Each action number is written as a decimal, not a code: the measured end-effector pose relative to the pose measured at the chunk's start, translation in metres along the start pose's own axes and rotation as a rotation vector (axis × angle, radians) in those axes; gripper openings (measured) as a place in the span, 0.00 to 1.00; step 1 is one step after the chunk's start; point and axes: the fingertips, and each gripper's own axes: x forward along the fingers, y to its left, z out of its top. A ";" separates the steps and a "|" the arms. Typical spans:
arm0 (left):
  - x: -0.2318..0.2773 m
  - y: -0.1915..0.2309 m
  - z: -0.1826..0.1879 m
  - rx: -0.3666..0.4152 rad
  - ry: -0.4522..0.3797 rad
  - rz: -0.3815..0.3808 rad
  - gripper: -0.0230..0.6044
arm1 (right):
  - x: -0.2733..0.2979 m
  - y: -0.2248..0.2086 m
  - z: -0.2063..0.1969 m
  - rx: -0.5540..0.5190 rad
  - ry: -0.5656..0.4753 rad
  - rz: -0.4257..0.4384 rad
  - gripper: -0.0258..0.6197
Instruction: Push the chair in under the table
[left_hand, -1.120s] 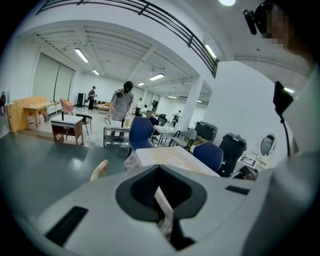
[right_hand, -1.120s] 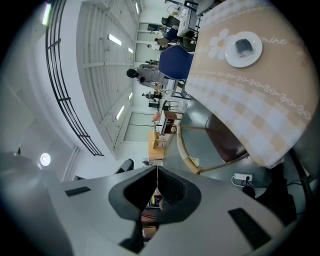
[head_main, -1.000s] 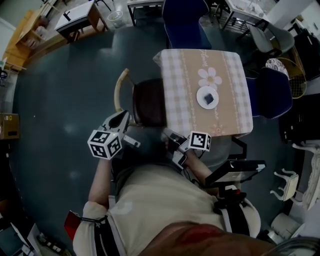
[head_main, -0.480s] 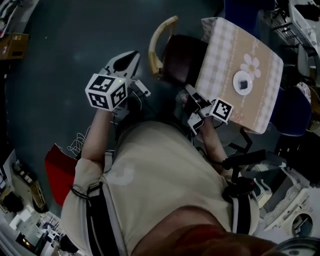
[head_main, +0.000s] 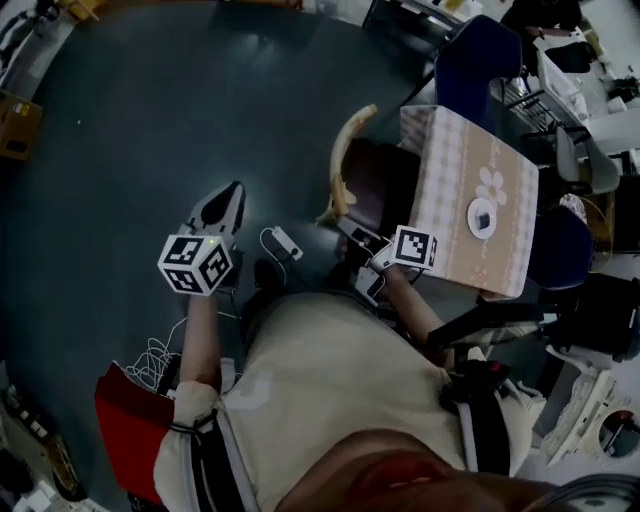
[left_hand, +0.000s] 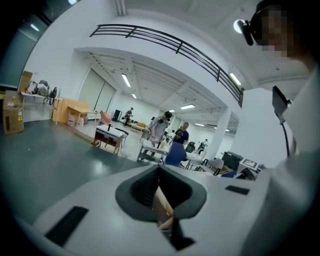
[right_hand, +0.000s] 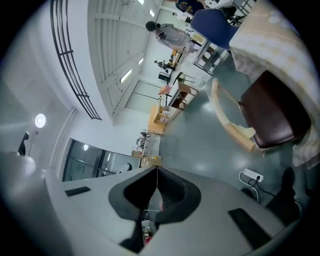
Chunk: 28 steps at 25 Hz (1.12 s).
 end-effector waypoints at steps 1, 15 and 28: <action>-0.008 0.012 0.003 0.002 -0.006 -0.013 0.05 | 0.015 0.010 -0.007 -0.014 0.011 -0.004 0.06; -0.061 0.064 0.013 0.064 0.016 -0.148 0.05 | 0.124 0.103 -0.066 -0.187 0.109 0.056 0.06; 0.016 0.113 0.040 0.067 0.106 -0.075 0.05 | 0.208 0.093 0.022 -0.109 0.161 0.168 0.06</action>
